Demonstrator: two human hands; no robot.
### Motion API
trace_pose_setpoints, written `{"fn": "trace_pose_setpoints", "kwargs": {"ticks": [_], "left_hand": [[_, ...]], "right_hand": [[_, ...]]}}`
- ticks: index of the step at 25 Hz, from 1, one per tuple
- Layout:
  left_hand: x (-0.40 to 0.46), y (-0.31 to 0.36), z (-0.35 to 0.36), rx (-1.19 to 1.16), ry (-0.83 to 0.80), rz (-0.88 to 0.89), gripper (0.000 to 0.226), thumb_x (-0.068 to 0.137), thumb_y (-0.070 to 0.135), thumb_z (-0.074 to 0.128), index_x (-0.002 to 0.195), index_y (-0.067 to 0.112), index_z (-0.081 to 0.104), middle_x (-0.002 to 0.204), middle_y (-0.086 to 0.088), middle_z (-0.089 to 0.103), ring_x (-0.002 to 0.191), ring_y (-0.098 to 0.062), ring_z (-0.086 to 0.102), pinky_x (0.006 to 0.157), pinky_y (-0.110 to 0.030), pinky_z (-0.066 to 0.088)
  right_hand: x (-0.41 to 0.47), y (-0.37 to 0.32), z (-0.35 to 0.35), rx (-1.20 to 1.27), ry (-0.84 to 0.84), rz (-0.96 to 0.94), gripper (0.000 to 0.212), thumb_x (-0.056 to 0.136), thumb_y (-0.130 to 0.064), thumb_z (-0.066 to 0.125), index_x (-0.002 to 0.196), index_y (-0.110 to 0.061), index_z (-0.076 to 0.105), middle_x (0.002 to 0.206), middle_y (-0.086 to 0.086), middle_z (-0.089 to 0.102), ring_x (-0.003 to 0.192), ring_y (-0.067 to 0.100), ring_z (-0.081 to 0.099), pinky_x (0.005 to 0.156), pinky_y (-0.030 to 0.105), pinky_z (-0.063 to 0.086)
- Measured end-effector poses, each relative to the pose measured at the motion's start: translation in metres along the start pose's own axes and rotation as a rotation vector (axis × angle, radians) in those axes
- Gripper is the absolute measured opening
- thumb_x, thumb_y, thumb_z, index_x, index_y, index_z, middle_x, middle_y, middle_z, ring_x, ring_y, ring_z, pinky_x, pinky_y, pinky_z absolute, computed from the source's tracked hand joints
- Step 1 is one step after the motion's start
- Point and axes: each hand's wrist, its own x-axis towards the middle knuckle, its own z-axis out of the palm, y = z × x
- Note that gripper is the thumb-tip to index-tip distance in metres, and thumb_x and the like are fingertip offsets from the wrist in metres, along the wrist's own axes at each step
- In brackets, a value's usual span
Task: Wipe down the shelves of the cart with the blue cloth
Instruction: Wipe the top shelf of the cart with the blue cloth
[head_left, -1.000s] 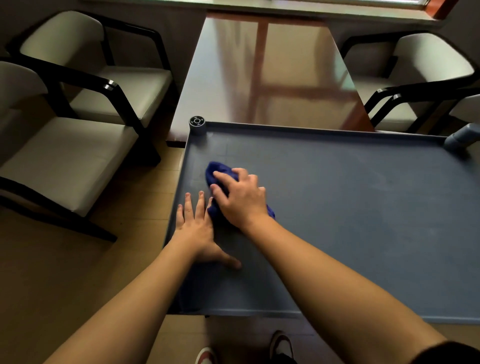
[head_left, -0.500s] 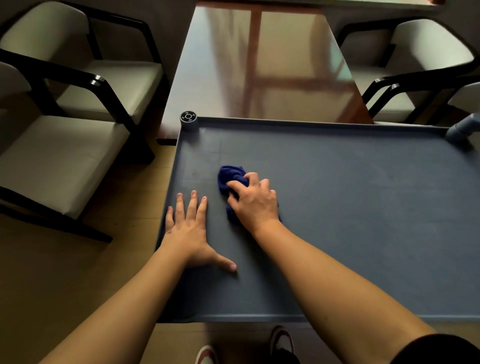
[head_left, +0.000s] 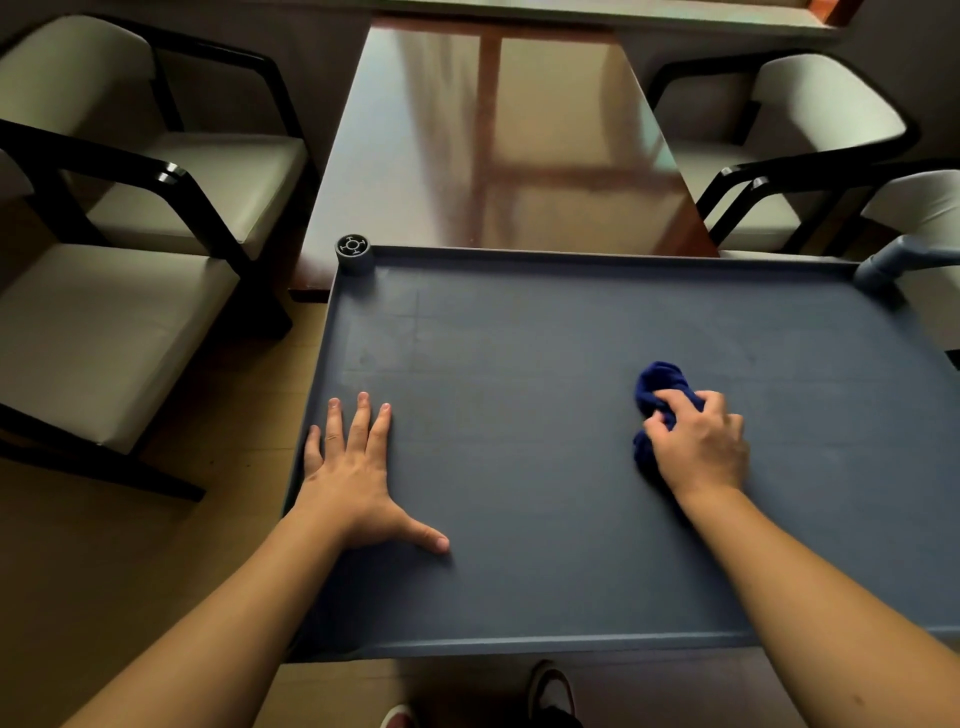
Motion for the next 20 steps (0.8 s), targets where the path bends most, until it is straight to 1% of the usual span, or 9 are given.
{"fn": "trace_pose_setpoints", "kwargs": {"ticks": [3,6,8,11,13,15,16,18,20], "left_hand": [[0.002,0.0,-0.002,0.0,-0.028,-0.016,0.189,0.007,0.114,0.045,0.156,0.028,-0.033,0.164,-0.002,-0.044,0.141,-0.032,-0.052,0.121,-0.058,-0.025],[0.004,0.0,-0.002,-0.003,-0.053,-0.019,0.189,0.006,0.114,0.045,0.153,0.028,-0.037,0.156,-0.001,-0.053,0.137,-0.033,-0.057,0.121,-0.06,-0.025],[0.005,-0.001,-0.001,-0.003,-0.058,-0.016,0.189,0.006,0.115,0.045,0.152,0.028,-0.039,0.151,0.001,-0.056,0.136,-0.032,-0.058,0.121,-0.062,-0.025],[0.006,-0.002,0.001,-0.001,-0.052,-0.021,0.189,0.005,0.115,0.044,0.151,0.028,-0.04,0.152,0.001,-0.056,0.135,-0.031,-0.06,0.121,-0.062,-0.024],[0.004,-0.001,0.003,-0.002,-0.044,-0.028,0.188,0.005,0.114,0.044,0.148,0.029,-0.044,0.156,0.0,-0.053,0.135,-0.03,-0.059,0.122,-0.061,-0.024],[0.004,0.0,0.002,0.004,-0.033,-0.03,0.183,0.005,0.114,0.043,0.138,0.031,-0.051,0.158,-0.002,-0.052,0.137,-0.032,-0.058,0.122,-0.06,-0.025],[0.004,0.0,0.002,0.008,-0.034,-0.033,0.181,0.005,0.114,0.043,0.134,0.031,-0.054,0.157,-0.001,-0.053,0.137,-0.032,-0.057,0.122,-0.059,-0.025],[0.005,0.0,0.002,0.011,-0.029,-0.032,0.18,0.006,0.113,0.043,0.13,0.03,-0.056,0.152,-0.001,-0.055,0.138,-0.033,-0.056,0.121,-0.058,-0.025],[0.005,0.0,0.003,0.008,-0.013,-0.032,0.18,0.005,0.114,0.042,0.131,0.029,-0.056,0.153,0.0,-0.055,0.138,-0.032,-0.057,0.12,-0.057,-0.026]], "right_hand": [[0.0,-0.012,0.0,0.12,0.022,0.034,0.029,0.092,-0.024,0.062,0.12,-0.025,0.069,0.125,0.017,0.055,0.104,0.047,0.053,0.083,0.053,0.05],[0.002,-0.045,-0.002,0.343,0.064,-0.025,0.03,0.092,-0.022,0.063,0.121,-0.026,0.069,0.121,0.016,0.057,0.103,0.045,0.055,0.087,0.051,0.051],[0.006,-0.086,-0.002,0.449,0.08,-0.116,0.03,0.092,-0.021,0.064,0.12,-0.026,0.071,0.12,0.016,0.059,0.101,0.045,0.057,0.089,0.049,0.051],[0.008,-0.165,0.001,0.504,0.045,-0.302,0.031,0.092,-0.027,0.064,0.121,-0.029,0.07,0.122,0.013,0.06,0.103,0.042,0.058,0.089,0.048,0.051],[0.009,-0.211,0.007,0.473,0.034,-0.422,0.031,0.09,-0.033,0.063,0.121,-0.032,0.069,0.12,0.01,0.061,0.102,0.04,0.057,0.084,0.048,0.051],[0.007,-0.247,0.02,0.359,0.016,-0.517,0.032,0.089,-0.039,0.061,0.119,-0.033,0.069,0.121,0.009,0.061,0.102,0.04,0.057,0.081,0.048,0.049],[0.005,-0.263,0.029,0.275,-0.028,-0.547,0.035,0.089,-0.044,0.058,0.121,-0.034,0.067,0.125,0.009,0.059,0.105,0.04,0.055,0.082,0.049,0.047],[0.001,-0.282,0.048,0.104,-0.14,-0.581,0.044,0.091,-0.054,0.049,0.132,-0.04,0.058,0.138,0.008,0.052,0.112,0.039,0.05,0.087,0.052,0.042],[-0.002,-0.283,0.064,-0.011,-0.184,-0.619,0.048,0.092,-0.057,0.046,0.138,-0.045,0.05,0.145,0.006,0.047,0.114,0.04,0.047,0.089,0.053,0.038]]}}
